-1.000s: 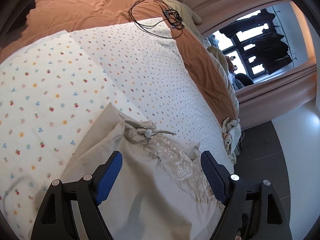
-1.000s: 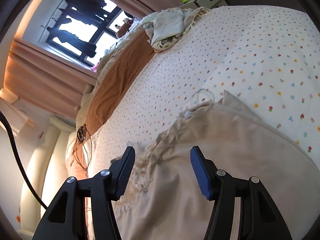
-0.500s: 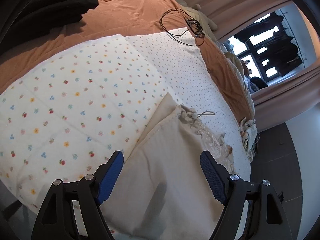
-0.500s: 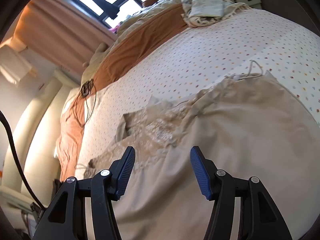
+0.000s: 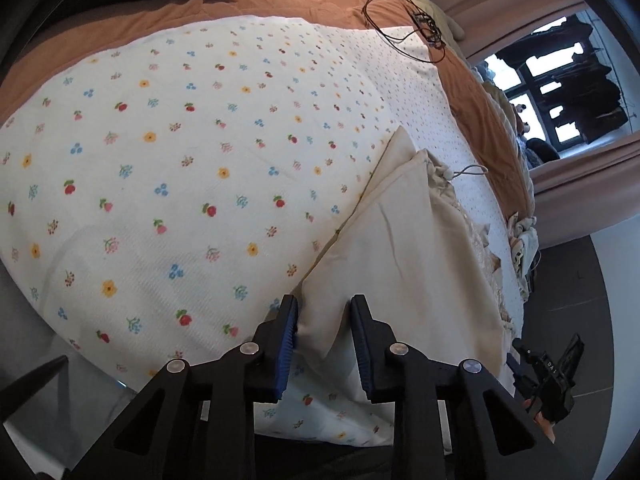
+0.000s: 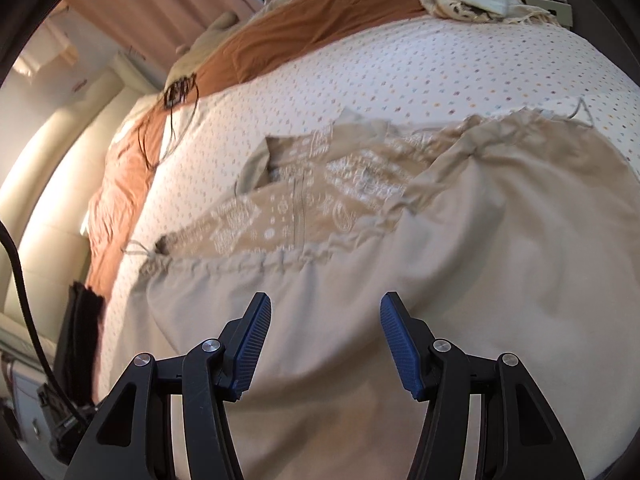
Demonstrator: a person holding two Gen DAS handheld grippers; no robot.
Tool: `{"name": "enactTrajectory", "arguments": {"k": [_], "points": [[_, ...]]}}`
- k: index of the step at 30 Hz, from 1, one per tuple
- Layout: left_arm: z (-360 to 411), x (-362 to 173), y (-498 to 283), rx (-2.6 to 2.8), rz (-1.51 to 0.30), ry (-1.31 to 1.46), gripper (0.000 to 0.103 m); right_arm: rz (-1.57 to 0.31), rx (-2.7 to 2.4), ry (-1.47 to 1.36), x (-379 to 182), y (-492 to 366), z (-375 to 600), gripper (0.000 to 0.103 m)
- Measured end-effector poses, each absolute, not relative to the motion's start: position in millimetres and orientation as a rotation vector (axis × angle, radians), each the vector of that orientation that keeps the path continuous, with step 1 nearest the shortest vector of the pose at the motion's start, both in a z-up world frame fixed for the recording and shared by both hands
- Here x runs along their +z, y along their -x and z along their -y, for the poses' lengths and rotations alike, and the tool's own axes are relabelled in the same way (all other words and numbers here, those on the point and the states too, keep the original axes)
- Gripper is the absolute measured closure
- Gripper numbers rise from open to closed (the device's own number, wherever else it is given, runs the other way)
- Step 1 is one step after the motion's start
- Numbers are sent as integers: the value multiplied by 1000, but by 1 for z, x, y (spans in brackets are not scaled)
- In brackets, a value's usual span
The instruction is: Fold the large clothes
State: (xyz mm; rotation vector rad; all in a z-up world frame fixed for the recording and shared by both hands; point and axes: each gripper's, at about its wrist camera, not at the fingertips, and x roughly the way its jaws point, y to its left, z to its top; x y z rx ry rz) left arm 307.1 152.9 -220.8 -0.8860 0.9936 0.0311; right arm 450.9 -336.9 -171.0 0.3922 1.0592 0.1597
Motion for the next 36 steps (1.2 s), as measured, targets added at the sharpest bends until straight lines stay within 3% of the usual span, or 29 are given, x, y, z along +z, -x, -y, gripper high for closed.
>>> {"name": "enactTrajectory", "arguments": {"k": [16, 19, 21, 24, 29, 36], "points": [[-159, -234, -300, 30, -1006, 932, 77, -1187, 139, -97, -216, -517, 288, 45], [-159, -233, -301, 34, -1005, 938, 77, -1180, 131, -77, -217, -534, 287, 67], [-158, -233, -301, 37, -1004, 942, 77, -1176, 156, -83, -218, -544, 289, 92], [-158, -231, -300, 39, -1004, 947, 77, -1130, 162, -31, -210, -552, 285, 98], [-158, -231, -299, 40, -1003, 957, 77, -1069, 145, -62, -192, -566, 288, 99], [-165, -225, -285, -27, -967, 1044, 75, -1097, 114, -17, -220, -579, 277, 99]]}}
